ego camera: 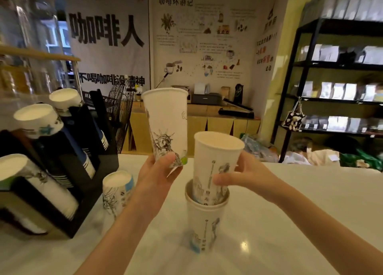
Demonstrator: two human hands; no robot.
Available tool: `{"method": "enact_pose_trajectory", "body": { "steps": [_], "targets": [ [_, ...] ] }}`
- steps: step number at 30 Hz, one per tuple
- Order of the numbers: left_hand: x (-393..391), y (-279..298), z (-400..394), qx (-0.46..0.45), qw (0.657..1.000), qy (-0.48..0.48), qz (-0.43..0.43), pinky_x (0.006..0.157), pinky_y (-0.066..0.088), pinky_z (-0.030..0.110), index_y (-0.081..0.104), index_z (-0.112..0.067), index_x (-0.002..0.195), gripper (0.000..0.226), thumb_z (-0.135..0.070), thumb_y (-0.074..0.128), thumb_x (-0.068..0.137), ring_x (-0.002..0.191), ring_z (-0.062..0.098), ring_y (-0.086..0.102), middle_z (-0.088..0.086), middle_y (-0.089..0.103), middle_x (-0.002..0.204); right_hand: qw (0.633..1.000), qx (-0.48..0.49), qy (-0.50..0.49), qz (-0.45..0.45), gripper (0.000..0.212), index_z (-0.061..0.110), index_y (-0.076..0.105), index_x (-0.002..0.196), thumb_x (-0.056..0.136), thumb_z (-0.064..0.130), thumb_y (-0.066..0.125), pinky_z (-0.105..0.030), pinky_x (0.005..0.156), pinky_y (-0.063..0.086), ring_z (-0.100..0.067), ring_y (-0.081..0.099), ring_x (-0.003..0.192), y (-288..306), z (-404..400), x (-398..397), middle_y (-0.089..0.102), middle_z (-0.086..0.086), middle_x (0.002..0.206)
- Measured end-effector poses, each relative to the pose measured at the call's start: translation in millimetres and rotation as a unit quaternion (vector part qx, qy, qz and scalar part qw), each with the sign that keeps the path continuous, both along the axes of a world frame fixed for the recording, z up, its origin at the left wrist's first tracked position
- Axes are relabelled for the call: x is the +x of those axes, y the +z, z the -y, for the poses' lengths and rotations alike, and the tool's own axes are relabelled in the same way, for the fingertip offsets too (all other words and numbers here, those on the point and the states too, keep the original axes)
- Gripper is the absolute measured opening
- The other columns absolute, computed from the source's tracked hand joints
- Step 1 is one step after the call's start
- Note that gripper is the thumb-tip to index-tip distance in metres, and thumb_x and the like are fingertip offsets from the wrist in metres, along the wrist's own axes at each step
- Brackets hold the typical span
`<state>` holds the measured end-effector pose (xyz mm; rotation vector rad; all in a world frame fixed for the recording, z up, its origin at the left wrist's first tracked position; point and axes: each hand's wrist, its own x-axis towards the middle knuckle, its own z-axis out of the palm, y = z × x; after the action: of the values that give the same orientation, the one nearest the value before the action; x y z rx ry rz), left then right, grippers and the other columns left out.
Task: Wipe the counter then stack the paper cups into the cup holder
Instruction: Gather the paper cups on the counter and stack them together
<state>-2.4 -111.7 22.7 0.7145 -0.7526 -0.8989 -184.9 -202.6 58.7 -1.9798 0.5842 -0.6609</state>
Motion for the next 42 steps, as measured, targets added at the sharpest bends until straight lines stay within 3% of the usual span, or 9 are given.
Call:
{"method": "enact_pose_trajectory", "body": {
  "steps": [5,8,13,19,24,28,33,38,42],
  "targets": [
    [1.0,18.4,-0.8,-0.009,0.993,0.040,0.108,0.077,0.054,0.024,0.054,-0.022,0.111,0.061,-0.013,0.073,0.053,0.096,0.011,0.065,-0.004,0.068,0.103,0.999,0.041,0.001,-0.024,0.066,0.048,0.042,0.100,0.049,0.039,0.083,-0.017,0.074,0.045,-0.001,0.054,0.099,-19.0,-7.8,0.8,0.057,0.022,0.106],
    [-0.2,45.8,-0.7,-0.006,0.977,0.065,0.202,0.076,0.052,0.020,0.053,-0.030,0.106,0.060,-0.017,0.076,0.053,0.096,0.006,0.064,-0.010,0.066,0.104,0.999,0.036,0.005,-0.036,0.066,0.051,0.040,0.104,0.055,0.034,0.082,-0.011,0.068,0.049,0.002,0.054,0.102,-28.3,-11.3,-2.6,0.055,0.024,0.111],
    [-13.2,68.4,3.9,0.024,0.943,0.051,0.328,0.078,0.053,0.021,0.046,-0.025,0.122,0.091,-0.034,0.088,0.041,0.098,0.005,0.064,-0.010,0.066,0.108,0.997,0.024,-0.001,-0.070,0.079,0.040,0.041,0.120,0.052,0.042,0.081,-0.020,0.089,0.045,-0.005,0.051,0.112,-40.7,-13.1,-4.3,0.053,0.020,0.120],
    [-27.5,42.0,9.6,0.055,0.938,0.025,0.341,0.061,0.053,0.011,0.048,-0.023,0.119,0.081,-0.031,0.079,0.044,0.093,0.003,0.064,-0.010,0.067,0.103,0.997,0.024,-0.013,-0.067,0.085,0.034,0.037,0.129,0.057,0.036,0.082,-0.030,0.099,0.043,-0.004,0.049,0.117,-45.3,-11.3,-7.4,0.052,0.017,0.125],
    [-31.1,14.0,12.7,0.091,0.921,0.029,0.379,0.073,0.053,0.022,0.046,-0.030,0.117,0.081,-0.038,0.080,0.044,0.099,0.008,0.062,-0.010,0.065,0.109,0.998,0.041,-0.015,-0.049,0.082,0.032,0.035,0.130,0.063,0.022,0.082,-0.017,0.084,0.049,0.002,0.054,0.109,-49.7,-11.9,-7.7,0.054,0.021,0.119],
    [-30.3,-1.1,13.4,0.122,0.913,0.011,0.388,0.073,0.050,0.021,0.044,-0.035,0.112,0.067,-0.028,0.081,0.056,0.098,0.006,0.060,-0.015,0.062,0.104,0.999,0.038,-0.024,-0.031,0.086,0.031,0.034,0.133,0.062,0.018,0.082,-0.032,0.097,0.047,-0.002,0.055,0.112,-53.7,-12.1,-7.9,0.057,0.017,0.122],
    [-29.6,-11.5,8.2,0.136,0.912,0.001,0.388,0.078,0.051,0.025,0.042,-0.036,0.110,0.065,-0.026,0.080,0.059,0.099,0.006,0.058,-0.015,0.060,0.104,0.999,0.035,-0.029,-0.025,0.083,0.034,0.034,0.129,0.063,0.017,0.082,-0.029,0.091,0.050,-0.005,0.055,0.112,-58.3,-15.8,-6.8,0.055,0.016,0.121],
    [-28.4,-21.9,-3.1,0.130,0.909,-0.015,0.396,0.072,0.049,0.011,0.035,-0.037,0.123,0.087,-0.037,0.077,0.047,0.105,0.001,0.053,-0.022,0.053,0.111,0.999,0.018,-0.034,-0.017,0.085,0.036,0.034,0.128,0.061,0.018,0.083,-0.028,0.092,0.048,-0.006,0.052,0.114,-65.6,-19.4,-7.0,0.053,0.014,0.126],
    [-19.4,-39.4,-9.4,0.160,0.894,-0.036,0.416,0.098,0.040,0.026,0.010,-0.035,0.140,0.118,-0.034,0.083,0.047,0.125,0.011,0.041,-0.010,0.040,0.137,0.999,0.011,-0.041,-0.027,0.087,0.037,0.031,0.128,0.060,0.021,0.084,-0.027,0.095,0.044,-0.002,0.049,0.114,-75.1,-21.6,-6.6,0.050,0.022,0.121]
  ]
}}
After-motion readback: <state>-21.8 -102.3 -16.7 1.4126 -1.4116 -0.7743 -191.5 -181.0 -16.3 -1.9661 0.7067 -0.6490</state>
